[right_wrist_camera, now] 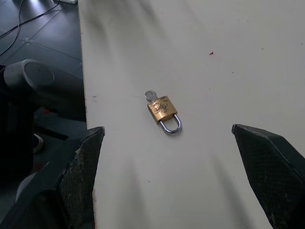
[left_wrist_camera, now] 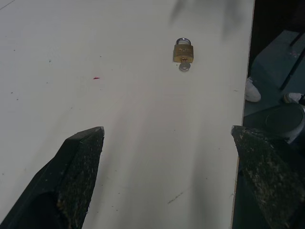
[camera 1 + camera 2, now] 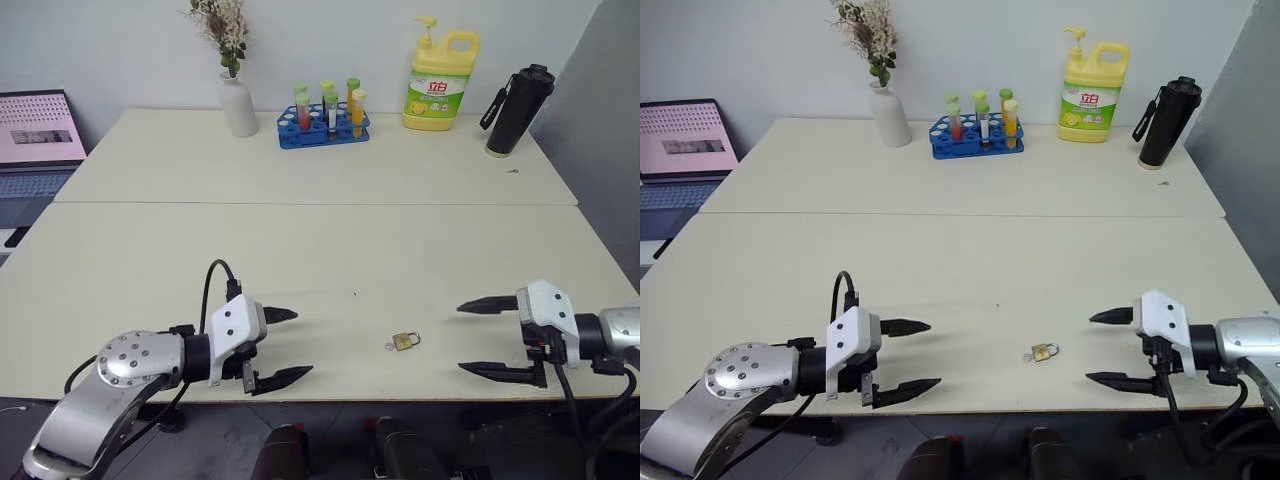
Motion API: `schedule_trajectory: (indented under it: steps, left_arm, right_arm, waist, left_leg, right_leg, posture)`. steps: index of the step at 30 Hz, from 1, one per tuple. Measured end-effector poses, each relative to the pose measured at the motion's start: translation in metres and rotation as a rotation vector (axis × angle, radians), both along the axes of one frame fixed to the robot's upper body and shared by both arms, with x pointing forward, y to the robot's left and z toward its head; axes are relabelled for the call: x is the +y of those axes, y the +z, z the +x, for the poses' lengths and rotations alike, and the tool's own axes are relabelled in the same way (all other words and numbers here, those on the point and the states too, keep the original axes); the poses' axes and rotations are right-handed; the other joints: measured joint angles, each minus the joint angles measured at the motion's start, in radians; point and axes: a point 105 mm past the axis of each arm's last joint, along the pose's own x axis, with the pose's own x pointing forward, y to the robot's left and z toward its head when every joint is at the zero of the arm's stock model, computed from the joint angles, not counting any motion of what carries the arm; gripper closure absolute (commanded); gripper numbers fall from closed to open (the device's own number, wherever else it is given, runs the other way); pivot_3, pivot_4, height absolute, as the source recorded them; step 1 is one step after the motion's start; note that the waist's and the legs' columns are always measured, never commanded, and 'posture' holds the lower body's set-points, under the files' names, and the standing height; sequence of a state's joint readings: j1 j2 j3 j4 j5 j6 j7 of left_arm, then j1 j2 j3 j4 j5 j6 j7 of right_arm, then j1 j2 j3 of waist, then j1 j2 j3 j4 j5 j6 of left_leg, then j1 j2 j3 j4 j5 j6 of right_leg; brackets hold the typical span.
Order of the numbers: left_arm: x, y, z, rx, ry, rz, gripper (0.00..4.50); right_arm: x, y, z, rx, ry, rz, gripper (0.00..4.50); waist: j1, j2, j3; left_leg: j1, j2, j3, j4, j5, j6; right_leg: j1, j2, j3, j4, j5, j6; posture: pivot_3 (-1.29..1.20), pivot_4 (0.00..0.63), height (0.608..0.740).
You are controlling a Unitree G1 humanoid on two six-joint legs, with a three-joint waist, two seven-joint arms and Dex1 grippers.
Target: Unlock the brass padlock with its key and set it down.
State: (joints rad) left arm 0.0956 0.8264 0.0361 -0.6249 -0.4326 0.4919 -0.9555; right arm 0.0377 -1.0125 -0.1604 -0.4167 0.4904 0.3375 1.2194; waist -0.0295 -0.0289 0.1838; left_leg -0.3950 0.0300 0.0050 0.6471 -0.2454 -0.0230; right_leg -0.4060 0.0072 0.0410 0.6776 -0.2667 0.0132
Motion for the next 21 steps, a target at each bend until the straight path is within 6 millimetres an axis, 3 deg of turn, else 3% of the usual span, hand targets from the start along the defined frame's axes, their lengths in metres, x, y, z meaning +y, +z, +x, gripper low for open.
schedule_trajectory:
  steps: [16, 21]
  left_arm:
    - [-0.002, -0.010, -0.007, -0.032, -0.064, 0.085, 0.02]
    - [-0.008, -0.003, -0.011, -0.033, -0.108, 0.041, 0.02]
  right_arm:
    - [0.014, -0.011, 0.006, -0.012, 0.056, -0.037, 0.00]
    - [0.037, -0.026, 0.014, -0.021, 0.105, -0.032, 0.00]
  waist:
    - [0.000, 0.000, 0.000]
    - [0.000, 0.000, 0.000]
  left_leg:
    - [-0.001, 0.000, 0.000, 0.000, 0.000, 0.000]
    - [0.000, 0.000, 0.000, 0.000, 0.000, 0.000]
  right_leg:
    - [0.000, 0.000, 0.000, -0.001, 0.000, 0.000]
    - [0.000, 0.000, 0.000, 0.000, 0.000, 0.000]
  posture:
    - [0.00, 0.150, 0.740]
    - [0.00, 0.150, 0.740]
